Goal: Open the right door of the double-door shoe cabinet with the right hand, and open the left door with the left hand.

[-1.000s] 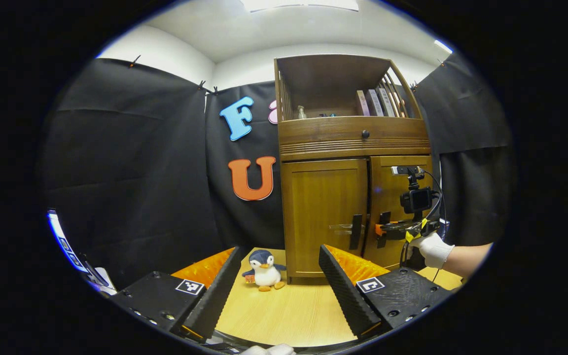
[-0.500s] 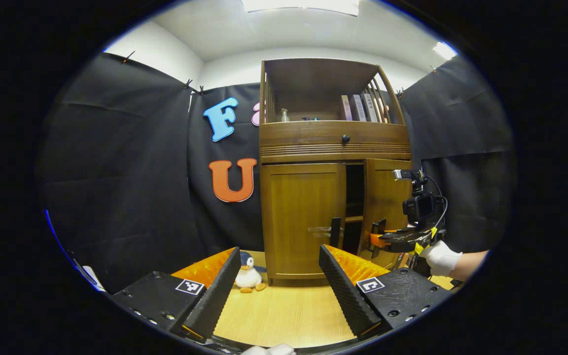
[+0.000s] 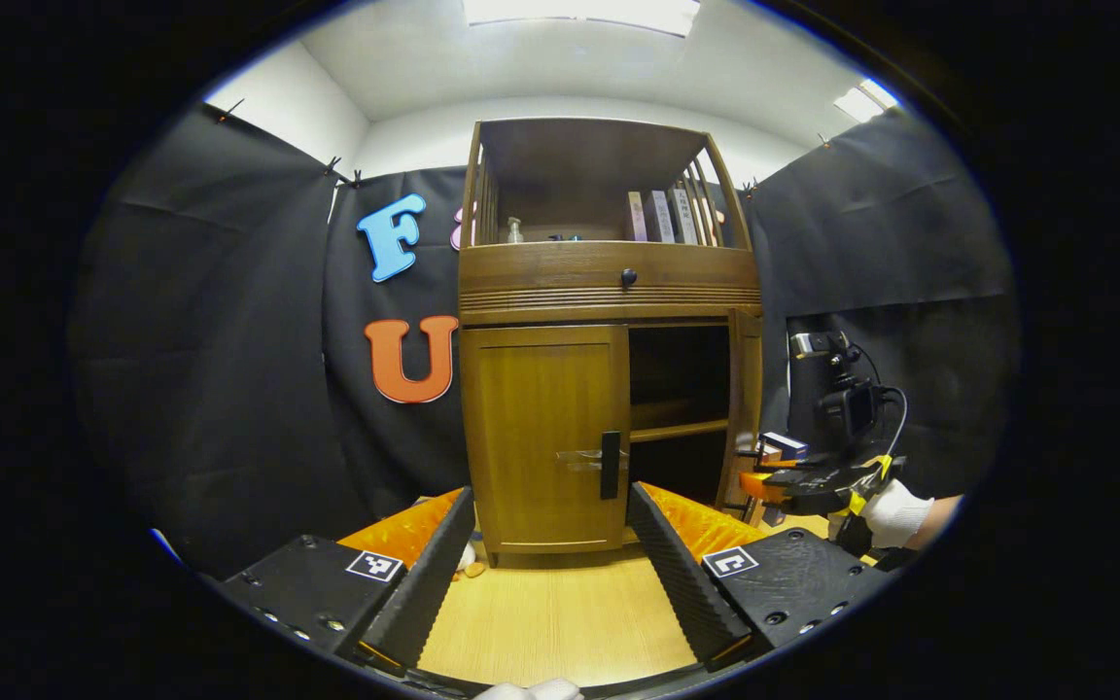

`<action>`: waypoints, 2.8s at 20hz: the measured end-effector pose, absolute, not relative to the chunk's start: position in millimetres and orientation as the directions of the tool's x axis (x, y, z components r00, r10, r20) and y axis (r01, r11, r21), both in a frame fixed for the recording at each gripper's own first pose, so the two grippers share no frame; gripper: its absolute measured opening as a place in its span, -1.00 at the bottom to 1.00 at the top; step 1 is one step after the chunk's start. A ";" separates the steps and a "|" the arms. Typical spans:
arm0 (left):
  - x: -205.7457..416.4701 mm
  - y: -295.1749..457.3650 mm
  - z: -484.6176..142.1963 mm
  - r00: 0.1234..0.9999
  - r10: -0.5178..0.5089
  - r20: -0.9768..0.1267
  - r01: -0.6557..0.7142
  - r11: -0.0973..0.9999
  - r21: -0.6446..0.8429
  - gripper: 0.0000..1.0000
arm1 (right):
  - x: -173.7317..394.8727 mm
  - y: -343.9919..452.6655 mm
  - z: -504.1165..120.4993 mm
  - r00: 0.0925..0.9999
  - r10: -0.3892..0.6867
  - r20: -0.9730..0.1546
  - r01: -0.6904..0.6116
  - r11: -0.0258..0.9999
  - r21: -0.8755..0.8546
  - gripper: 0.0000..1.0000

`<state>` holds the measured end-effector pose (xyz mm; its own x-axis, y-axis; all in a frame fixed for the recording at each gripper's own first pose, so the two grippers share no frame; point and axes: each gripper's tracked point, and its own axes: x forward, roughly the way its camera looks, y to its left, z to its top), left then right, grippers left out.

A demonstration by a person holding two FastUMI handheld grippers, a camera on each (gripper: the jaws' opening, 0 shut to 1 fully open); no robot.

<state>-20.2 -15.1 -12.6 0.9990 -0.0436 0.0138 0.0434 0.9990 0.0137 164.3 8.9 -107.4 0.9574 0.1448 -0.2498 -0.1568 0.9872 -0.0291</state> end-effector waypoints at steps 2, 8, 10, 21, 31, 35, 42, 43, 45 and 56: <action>-19.0 -23.5 -12.3 0.997 -0.070 0.014 0.070 0.997 0.011 0.92 | 154.7 -7.0 -109.0 0.961 0.112 -0.253 -0.120 0.993 -0.015 -0.48; -18.4 -48.3 -15.2 0.991 -0.137 0.009 0.136 0.990 0.020 0.92 | 134.4 -49.1 -110.1 0.969 0.040 -0.245 -0.038 0.999 0.012 -0.60; -19.3 -54.2 -15.7 0.988 -0.152 0.010 0.152 0.988 0.021 0.92 | 130.2 -66.6 -111.8 0.971 0.012 -0.239 -0.008 1.000 0.019 -0.66; -14.8 -75.4 -19.1 0.984 -0.177 0.003 0.177 0.984 0.026 0.92 | 124.4 -131.8 -114.6 0.966 -0.041 -0.256 0.051 0.998 0.034 -0.92; -1.4 -119.7 -17.0 0.988 -0.156 -0.020 0.156 0.987 0.030 1.00 | 129.7 -173.2 -114.0 0.963 0.075 -0.260 -0.056 0.995 0.081 -0.92; 7.9 -151.7 -16.4 0.988 -0.154 -0.029 0.155 0.988 0.027 0.92 | 130.0 -186.5 -112.0 0.953 0.146 -0.266 -0.129 0.988 0.081 -0.92; 15.0 -186.6 -15.7 0.993 -0.112 -0.039 0.113 0.994 0.003 1.00 | 142.2 -193.6 -112.3 0.928 0.237 -0.287 -0.235 0.971 0.043 -0.92; 17.2 -187.0 -14.6 0.994 -0.104 -0.037 0.104 0.995 0.000 0.93 | 142.0 -192.4 -112.5 0.927 0.237 -0.292 -0.238 0.971 0.034 -0.92; 22.1 -182.9 -14.3 0.996 -0.086 -0.038 0.086 0.996 0.001 0.92 | 141.2 -192.2 -112.0 0.925 0.236 -0.297 -0.236 0.971 0.038 -0.92; 58.8 -107.5 -19.6 0.997 -0.049 -0.054 0.050 0.999 0.014 0.92 | 91.1 -218.9 -43.7 0.990 -0.024 -0.137 0.023 1.000 -0.012 0.51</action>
